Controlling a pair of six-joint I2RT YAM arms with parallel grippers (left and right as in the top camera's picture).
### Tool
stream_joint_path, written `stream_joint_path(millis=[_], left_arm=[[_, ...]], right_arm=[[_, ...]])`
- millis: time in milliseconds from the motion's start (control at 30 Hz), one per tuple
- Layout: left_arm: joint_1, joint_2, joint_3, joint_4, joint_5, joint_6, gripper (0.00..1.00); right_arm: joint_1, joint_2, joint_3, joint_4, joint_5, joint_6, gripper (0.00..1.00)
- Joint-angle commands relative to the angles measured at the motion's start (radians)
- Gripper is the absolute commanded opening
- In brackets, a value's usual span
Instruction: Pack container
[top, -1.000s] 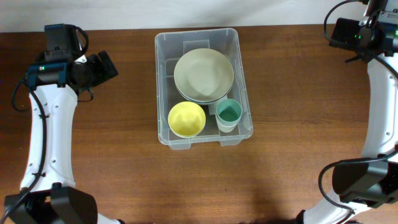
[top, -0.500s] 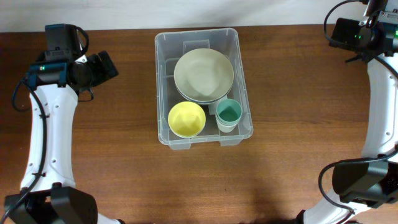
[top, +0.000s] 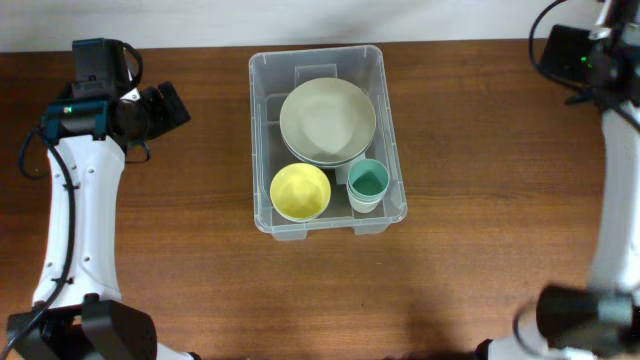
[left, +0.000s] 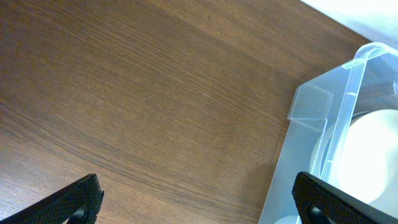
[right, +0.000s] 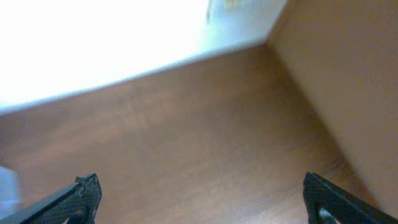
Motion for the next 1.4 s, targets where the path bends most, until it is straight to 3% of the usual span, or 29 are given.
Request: stream_joint_path(millis=[0,333,467,567,700,900,1033,1167,1367], left_arm=[[0.003,0.003,0.019,0.002,-0.001,0.005,1.0],[0.003,0.003,0.019,0.002,-0.001,0.005,1.0],[0.003,0.003,0.019,0.002,-0.001,0.005,1.0],[0.003,0.003,0.019,0.002,-0.001,0.005,1.0],[0.003,0.003,0.019,0.002,-0.001,0.005,1.0],[0.003,0.003,0.019,0.002,-0.001,0.005,1.0],[0.003,0.003,0.019,0.002,-0.001,0.005,1.0],[0.003,0.003,0.019,0.002,-0.001,0.005,1.0],[0.003,0.003,0.019,0.002,-0.001,0.005,1.0]], right_arm=[[0.082,-0.25,0.012,0.004,-0.002,0.01,0.99],[0.329,-0.753,-0.034,-0.019,-0.094,0.008,0.99],[0.329,-0.937,-0.218,-0.018,-0.153,0.008,0.99],[0.327,-1.12,-0.504,0.008,-0.132,0.007,0.99],[0.327,-1.291,-0.879,0.201,-0.125,0.007,0.99],[0.327,-1.473,-1.513,0.831,-0.127,0.008,0.99],[0.306,-1.538,-1.79,1.145,-0.127,0.077,0.99],[0.245,-1.586,-1.912,1.177,-0.167,0.188,0.99],[0.185,-1.626,-1.97,1.181,-0.193,0.192,0.99]])
